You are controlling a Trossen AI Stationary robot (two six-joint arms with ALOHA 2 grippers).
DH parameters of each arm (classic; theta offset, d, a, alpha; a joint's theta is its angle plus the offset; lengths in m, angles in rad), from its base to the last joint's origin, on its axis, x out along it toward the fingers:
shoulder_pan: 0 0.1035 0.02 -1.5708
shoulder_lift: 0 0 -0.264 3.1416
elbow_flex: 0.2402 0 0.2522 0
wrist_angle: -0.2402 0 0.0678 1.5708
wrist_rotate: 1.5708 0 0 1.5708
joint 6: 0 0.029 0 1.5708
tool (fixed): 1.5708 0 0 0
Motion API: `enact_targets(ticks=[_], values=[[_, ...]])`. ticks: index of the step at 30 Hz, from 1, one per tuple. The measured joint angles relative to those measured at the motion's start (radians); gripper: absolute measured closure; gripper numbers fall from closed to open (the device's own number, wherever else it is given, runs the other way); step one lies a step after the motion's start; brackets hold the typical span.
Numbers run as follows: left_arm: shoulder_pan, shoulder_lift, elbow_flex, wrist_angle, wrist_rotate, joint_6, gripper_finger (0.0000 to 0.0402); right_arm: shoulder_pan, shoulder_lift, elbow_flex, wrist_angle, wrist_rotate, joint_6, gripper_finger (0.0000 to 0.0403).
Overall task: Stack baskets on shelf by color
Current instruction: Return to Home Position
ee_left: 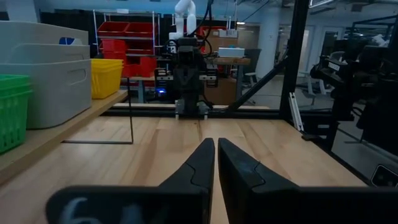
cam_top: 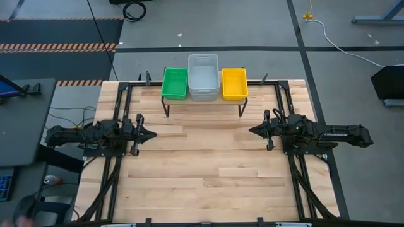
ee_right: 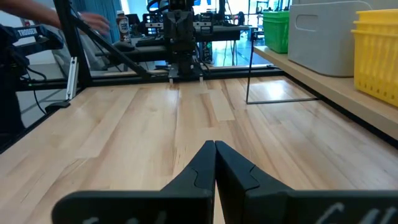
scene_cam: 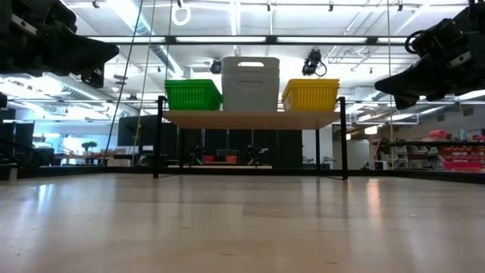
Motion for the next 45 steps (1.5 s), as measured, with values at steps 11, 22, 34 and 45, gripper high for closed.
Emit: enact_targets(ticks=[11, 22, 34, 45], values=[[0.000, 0.000, 0.000, 0.000, 0.000, 0.000, 0.0374, 0.000, 0.000, 0.000, 0.000, 0.000, 0.000, 0.0386], [0.000, 0.000, 0.000, 0.000, 0.000, 0.000, 0.0369, 0.000, 0.000, 0.000, 0.000, 0.000, 0.000, 0.0386], [0.000, 0.000, 0.000, 0.000, 0.000, 0.000, 0.0378, 0.000, 0.000, 0.000, 0.000, 0.000, 0.000, 0.0386], [0.000, 0.000, 0.000, 0.000, 0.000, 0.000, 0.0368, 0.000, 0.000, 0.000, 0.000, 0.000, 0.000, 0.0386]])
